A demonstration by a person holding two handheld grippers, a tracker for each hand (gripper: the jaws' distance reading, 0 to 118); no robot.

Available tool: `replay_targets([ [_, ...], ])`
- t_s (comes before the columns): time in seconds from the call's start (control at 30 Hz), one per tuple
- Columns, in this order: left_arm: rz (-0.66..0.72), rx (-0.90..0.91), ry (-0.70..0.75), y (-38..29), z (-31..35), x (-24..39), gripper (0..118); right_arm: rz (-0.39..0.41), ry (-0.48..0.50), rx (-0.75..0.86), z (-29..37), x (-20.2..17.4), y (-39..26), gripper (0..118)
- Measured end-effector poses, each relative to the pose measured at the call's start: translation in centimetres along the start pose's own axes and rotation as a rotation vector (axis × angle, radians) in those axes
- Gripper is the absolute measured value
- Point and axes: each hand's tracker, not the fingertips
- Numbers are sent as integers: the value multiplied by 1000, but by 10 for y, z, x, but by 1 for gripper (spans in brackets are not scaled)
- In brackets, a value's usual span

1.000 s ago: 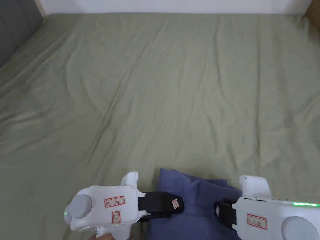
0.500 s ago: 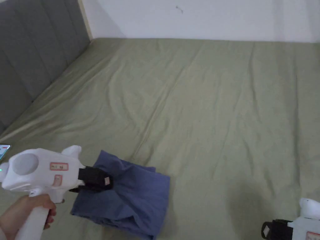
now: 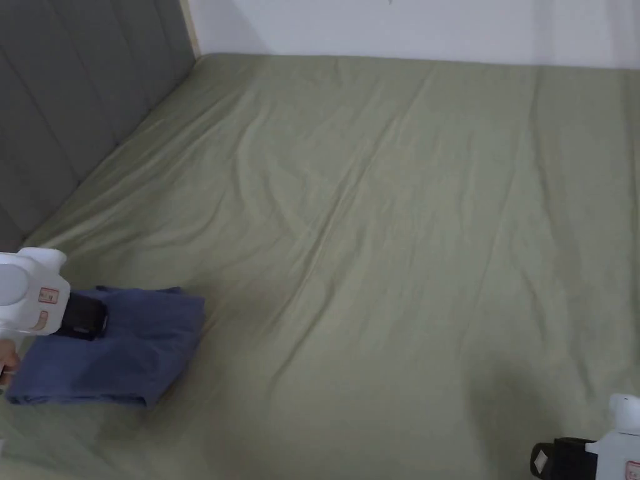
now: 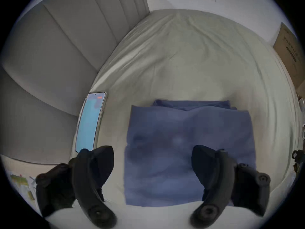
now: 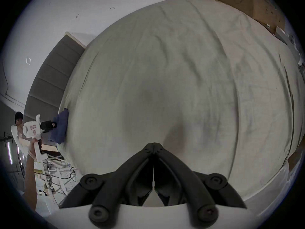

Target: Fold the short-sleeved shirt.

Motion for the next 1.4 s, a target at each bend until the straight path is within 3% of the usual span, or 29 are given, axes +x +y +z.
replay_targets([
  [0.2,146,34,-151,-20,22,17,99,51,-24,6,4,2,-4,0],
  [0.23,185,58,-193,-22,20,16,88,55,-21,7,5,3,-6,0],
  [0.27,200,78,-230,-27,27,21,67,59,-19,11,7,4,-9,0],
  [0.33,187,91,-286,-37,43,44,2,66,-17,20,12,5,-13,0],
  [0.5,77,146,-313,-70,110,129,0,90,-23,66,27,8,-22,0],
  [0.7,52,297,-344,-97,174,196,0,111,-27,144,51,12,-30,0],
  [0.83,15,452,-253,-111,224,237,0,209,-100,275,86,5,-30,0],
  [1.2,30,884,-173,-145,351,301,0,278,-200,712,207,-27,-20,0],
  [1.4,61,997,-152,-161,388,307,0,333,-210,932,262,-53,-43,0],
])
